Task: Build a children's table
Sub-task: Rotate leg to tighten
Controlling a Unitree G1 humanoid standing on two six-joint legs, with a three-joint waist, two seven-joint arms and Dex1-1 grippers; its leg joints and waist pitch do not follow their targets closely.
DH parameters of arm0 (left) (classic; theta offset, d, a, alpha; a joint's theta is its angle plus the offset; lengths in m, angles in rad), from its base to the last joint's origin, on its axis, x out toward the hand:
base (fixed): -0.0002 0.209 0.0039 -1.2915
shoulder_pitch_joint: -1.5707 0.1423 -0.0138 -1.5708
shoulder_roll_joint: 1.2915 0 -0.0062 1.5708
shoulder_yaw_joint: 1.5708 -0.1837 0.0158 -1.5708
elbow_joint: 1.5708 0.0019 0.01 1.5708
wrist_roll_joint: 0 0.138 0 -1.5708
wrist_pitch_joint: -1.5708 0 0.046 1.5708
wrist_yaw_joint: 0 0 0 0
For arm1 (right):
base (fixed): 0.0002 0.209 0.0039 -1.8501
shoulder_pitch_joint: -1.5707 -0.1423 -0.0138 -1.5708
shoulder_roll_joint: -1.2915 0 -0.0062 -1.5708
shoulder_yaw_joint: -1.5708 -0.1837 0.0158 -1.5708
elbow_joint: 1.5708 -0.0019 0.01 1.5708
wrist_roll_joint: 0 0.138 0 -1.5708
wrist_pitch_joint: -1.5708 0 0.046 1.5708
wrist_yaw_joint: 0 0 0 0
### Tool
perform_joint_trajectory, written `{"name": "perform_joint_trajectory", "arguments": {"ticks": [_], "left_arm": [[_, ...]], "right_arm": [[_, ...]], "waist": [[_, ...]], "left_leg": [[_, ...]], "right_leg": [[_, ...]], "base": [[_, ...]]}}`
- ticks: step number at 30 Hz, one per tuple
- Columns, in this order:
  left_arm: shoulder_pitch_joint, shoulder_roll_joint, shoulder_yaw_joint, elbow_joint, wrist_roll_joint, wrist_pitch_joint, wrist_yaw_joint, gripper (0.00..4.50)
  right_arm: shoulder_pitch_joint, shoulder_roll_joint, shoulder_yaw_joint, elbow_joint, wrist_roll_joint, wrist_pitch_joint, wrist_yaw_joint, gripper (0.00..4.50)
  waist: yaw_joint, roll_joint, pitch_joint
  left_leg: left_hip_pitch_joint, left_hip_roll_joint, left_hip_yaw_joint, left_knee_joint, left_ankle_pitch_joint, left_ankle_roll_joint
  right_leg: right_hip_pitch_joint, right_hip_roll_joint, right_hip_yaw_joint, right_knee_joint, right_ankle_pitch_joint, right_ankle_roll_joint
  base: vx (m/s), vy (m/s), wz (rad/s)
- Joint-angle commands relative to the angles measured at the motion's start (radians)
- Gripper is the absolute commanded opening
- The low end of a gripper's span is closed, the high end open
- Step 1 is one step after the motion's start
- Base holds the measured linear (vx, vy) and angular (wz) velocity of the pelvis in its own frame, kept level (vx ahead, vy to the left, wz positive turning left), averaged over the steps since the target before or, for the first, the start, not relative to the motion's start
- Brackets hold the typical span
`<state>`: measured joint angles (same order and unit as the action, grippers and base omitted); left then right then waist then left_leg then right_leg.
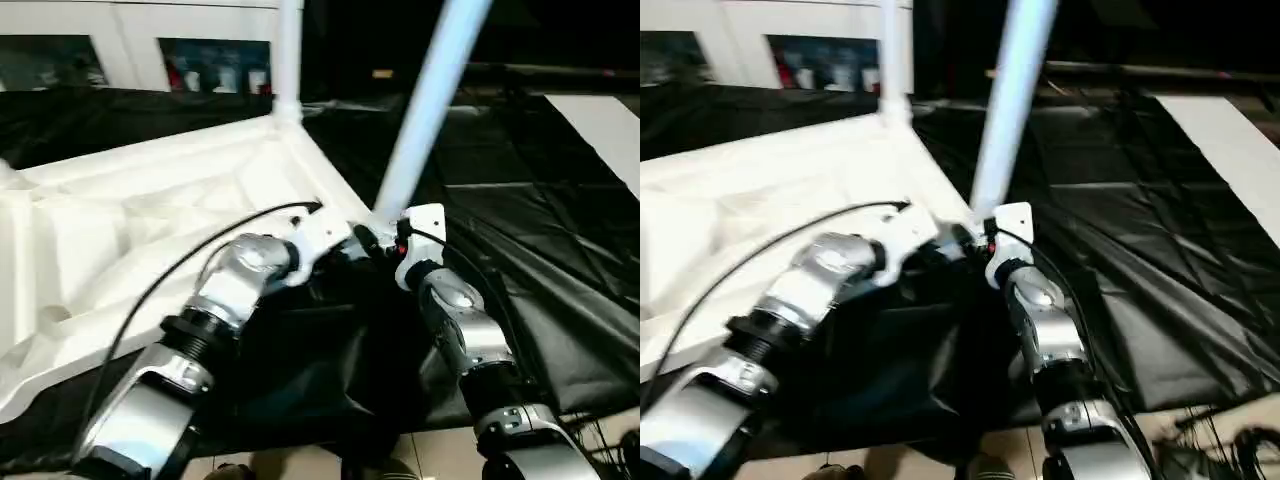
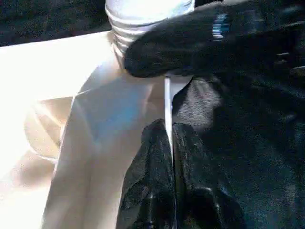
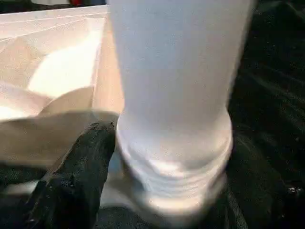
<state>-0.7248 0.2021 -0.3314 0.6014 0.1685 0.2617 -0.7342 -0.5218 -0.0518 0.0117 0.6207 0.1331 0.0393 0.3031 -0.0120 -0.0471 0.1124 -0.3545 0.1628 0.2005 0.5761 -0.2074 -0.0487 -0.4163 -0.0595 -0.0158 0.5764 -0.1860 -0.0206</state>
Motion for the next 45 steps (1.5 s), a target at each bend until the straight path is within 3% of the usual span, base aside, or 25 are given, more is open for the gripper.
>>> {"name": "perform_joint_trajectory", "arguments": {"ticks": [1, 3, 4, 6, 7, 8, 9, 10, 11, 12, 13, 15, 16, 19, 23, 26, 30, 32, 39, 41, 42, 45], "left_arm": [[0.04, 0.023, -0.033, 0.052, 0.039, 0.014, -0.014, 0.0], [0.063, 0.08, -0.043, -0.017, 0.018, -0.019, -0.121, 0.0], [0.073, 0.103, -0.042, -0.055, -0.001, -0.008, -0.171, 0.0], [0.09, 0.15, -0.052, -0.117, -0.033, -0.051, -0.266, 0.0], [0.099, 0.173, -0.061, -0.145, -0.049, -0.056, -0.315, 0.0], [0.099, 0.173, -0.061, -0.145, -0.049, -0.056, -0.315, 0.0], [0.106, 0.19, -0.068, -0.163, -0.054, -0.053, -0.343, 0.0], [0.11, 0.198, -0.072, -0.169, -0.058, -0.068, -0.359, 0.0], [0.12, 0.218, -0.079, -0.186, -0.069, -0.087, -0.396, 0.0], [0.133, 0.241, -0.084, -0.207, -0.083, -0.091, -0.441, 0.0], [0.144, 0.256, -0.087, -0.223, -0.096, -0.113, -0.473, 0.0], [0.16, 0.27, -0.085, -0.256, -0.122, -0.114, -0.512, 0.0], [0.168, 0.275, -0.083, -0.277, -0.138, -0.106, -0.531, 0.0], [0.184, 0.284, -0.08, -0.321, -0.165, -0.076, -0.557, 0.0], [0.187, 0.285, -0.084, -0.327, -0.162, -0.076, -0.554, 0.0], [0.189, 0.287, -0.081, -0.327, -0.164, -0.078, -0.559, 0.0], [0.193, 0.293, -0.078, -0.334, -0.166, -0.075, -0.563, 0.0], [0.193, 0.294, -0.078, -0.335, -0.165, -0.073, -0.564, 0.0], [0.195, 0.296, -0.078, -0.336, -0.164, -0.068, -0.569, 0.0], [0.194, 0.297, -0.08, -0.334, -0.164, -0.068, -0.571, 0.0], [0.193, 0.298, -0.08, -0.333, -0.164, -0.069, -0.57, 0.0], [0.192, 0.297, -0.08, -0.332, -0.162, -0.068, -0.57, 0.0]], "right_arm": [[0.007, -0.004, 0.033, -0.026, 0.004, 0.019, 0.039, 3.92], [0.019, -0.086, 0.057, -0.087, 0.015, 0.109, 0.16, 4.04], [0.029, -0.13, 0.074, -0.12, 0.021, 0.151, 0.233, 4.28], [0.056, -0.216, 0.121, -0.189, 0.019, 0.177, 0.378, 4.28], [0.069, -0.248, 0.136, -0.22, 0.021, 0.175, 0.437, 4.28], [0.069, -0.248, 0.136, -0.22, 0.021, 0.175, 0.437, 4.28], [0.077, -0.266, 0.143, -0.238, 0.025, 0.169, 0.473, 4.28], [0.08, -0.276, 0.148, -0.247, 0.027, 0.162, 0.492, 4.28], [0.088, -0.3, 0.158, -0.263, 0.028, 0.144, 0.534, 4.28], [0.096, -0.328, 0.171, -0.277, 0.029, 0.121, 0.58, 4.28], [0.1, -0.342, 0.176, -0.287, 0.039, 0.114, 0.613, 4.28], [0.107, -0.356, 0.183, -0.305, 0.06, 0.114, 0.661, 4.28], [0.11, -0.364, 0.189, -0.318, 0.07, 0.12, 0.682, 4.28], [0.12, -0.377, 0.205, -0.351, 0.088, 0.137, 0.73, 4.28], [0.123, -0.368, 0.208, -0.364, 0.098, 0.14, 0.78, 4.28], [0.122, -0.371, 0.217, -0.365, 0.107, 0.14, 0.803, 4.28], [0.121, -0.37, 0.218, -0.357, 0.118, 0.136, 0.825, 4.28], [0.12, -0.368, 0.215, -0.358, 0.123, 0.137, 0.828, 4.28], [0.126, -0.358, 0.208, -0.374, 0.138, 0.142, 0.862, 4.12], [0.13, -0.356, 0.212, -0.377, 0.143, 0.142, 0.872, 4.12], [0.13, -0.354, 0.215, -0.373, 0.141, 0.14, 0.867, 3.8], [0.128, -0.35, 0.217, -0.361, 0.133, 0.135, 0.863, 3.7]], "waist": [[0.004, -0.001, -0.04], [0.007, 0.002, -0.039], [0.007, -0.001, -0.04], [0.01, 0.001, -0.042], [0.012, 0.002, -0.05], [0.011, 0.004, -0.052], [0.012, 0.001, -0.06], [0.013, 0.0, -0.063], [0.016, -0.002, -0.07], [0.019, -0.002, -0.071], [0.021, -0.005, -0.066], [0.023, -0.001, -0.061], [0.023, 0.001, -0.058], [0.023, 0.002, -0.051], [0.022, 0.002, -0.043], [0.021, 0.0, -0.049], [0.022, -0.002, -0.054], [0.022, -0.002, -0.055], [0.022, -0.001, -0.052], [0.022, 0.0, -0.053], [0.023, 0.001, -0.054], [0.028, 0.001, -0.055]], "left_leg": [[-0.001, 0.065, -0.038, -0.087, -0.269, 0.057], [0.002, 0.066, -0.035, -0.084, -0.249, 0.065], [-0.004, 0.067, -0.035, -0.086, -0.233, 0.075], [-0.004, 0.069, -0.032, -0.081, -0.198, 0.092], [0.006, 0.069, -0.022, -0.07, -0.136, 0.114], [0.007, 0.068, -0.019, -0.066, -0.099, 0.125], [-0.001, 0.063, -0.017, -0.059, -0.012, 0.151], [-0.002, 0.062, -0.016, -0.055, 0.037, 0.167], [-0.005, 0.058, -0.015, -0.046, 0.122, 0.206], [-0.005, 0.058, -0.014, -0.041, 0.153, 0.224], [-0.012, 0.055, -0.011, -0.038, 0.168, 0.244], [-0.005, 0.061, -0.01, -0.042, 0.108, 0.242], [-0.006, 0.066, -0.013, -0.046, 0.071, 0.228], [0.003, 0.074, -0.013, -0.054, -0.003, 0.182], [0.006, 0.074, -0.017, -0.062, -0.098, 0.115], [0.003, 0.07, -0.017, -0.059, -0.072, 0.106], [-0.001, 0.066, -0.016, -0.052, 0.002, 0.146], [-0.003, 0.066, -0.016, -0.05, 0.015, 0.158], [-0.002, 0.068, -0.017, -0.051, -0.028, 0.147], [0.0, 0.069, -0.017, -0.051, -0.022, 0.146], [0.001, 0.069, -0.017, -0.05, -0.013, 0.147], [0.002, 0.068, -0.016, -0.05, -0.001, 0.149]], "right_leg": [[0.028, -0.084, 0.045, -0.084, -0.409, -0.153], [0.027, -0.083, 0.047, -0.082, -0.371, -0.175], [0.036, -0.08, 0.045, -0.077, -0.352, -0.18], [0.039, -0.082, 0.045, -0.069, -0.291, -0.199], [0.038, -0.079, 0.045, -0.059, -0.17, -0.232], [0.038, -0.078, 0.047, -0.05, -0.102, -0.254], [0.051, -0.074, 0.045, -0.031, 0.046, -0.292], [0.054, -0.073, 0.045, -0.021, 0.13, -0.306], [0.058, -0.069, 0.044, -0.004, 0.287, -0.331], [0.057, -0.069, 0.044, 0.003, 0.355, -0.34], [0.059, -0.068, 0.045, 0.01, 0.434, -0.348], [0.052, -0.07, 0.043, 0.003, 0.384, -0.346], [0.056, -0.072, 0.041, -0.001, 0.303, -0.345], [0.047, -0.072, 0.04, -0.018, 0.091, -0.33], [0.043, -0.074, 0.043, -0.039, -0.109, -0.29], [0.047, -0.074, 0.044, -0.033, -0.071, -0.282], [0.051, -0.072, 0.044, -0.018, 0.061, -0.3], [0.053, -0.073, 0.043, -0.016, 0.082, -0.306], [0.05, -0.073, 0.042, -0.022, -0.002, -0.3], [0.049, -0.073, 0.042, -0.021, 0.001, -0.3], [0.049, -0.073, 0.042, -0.019, 0.015, -0.303], [0.049, -0.072, 0.042, -0.017, 0.037, -0.307]], "base": [[0.0, 0.0, 0.0], [0.0, 0.0, 0.0], [0.0, 0.0, 0.0], [0.029, -0.008, 0.0], [0.106, -0.03, 0.05], [0.085, -0.022, 0.06], [0.089, -0.026, 0.05], [0.064, -0.027, -0.01], [0.064, -0.027, -0.01], [0.0, 0.0, 0.0], [0.0, 0.0, 0.0], [0.0, 0.0, 0.0], [0.0, 0.0, 0.0], [0.0, 0.0, 0.0], [0.0, 0.0, 0.0], [0.0, 0.0, 0.0], [0.0, 0.0, 0.0], [0.0, 0.0, 0.0], [0.0, 0.0, 0.0], [0.0, 0.0, 0.0], [0.0, 0.0, 0.0], [0.0, 0.0, 0.0]]}}
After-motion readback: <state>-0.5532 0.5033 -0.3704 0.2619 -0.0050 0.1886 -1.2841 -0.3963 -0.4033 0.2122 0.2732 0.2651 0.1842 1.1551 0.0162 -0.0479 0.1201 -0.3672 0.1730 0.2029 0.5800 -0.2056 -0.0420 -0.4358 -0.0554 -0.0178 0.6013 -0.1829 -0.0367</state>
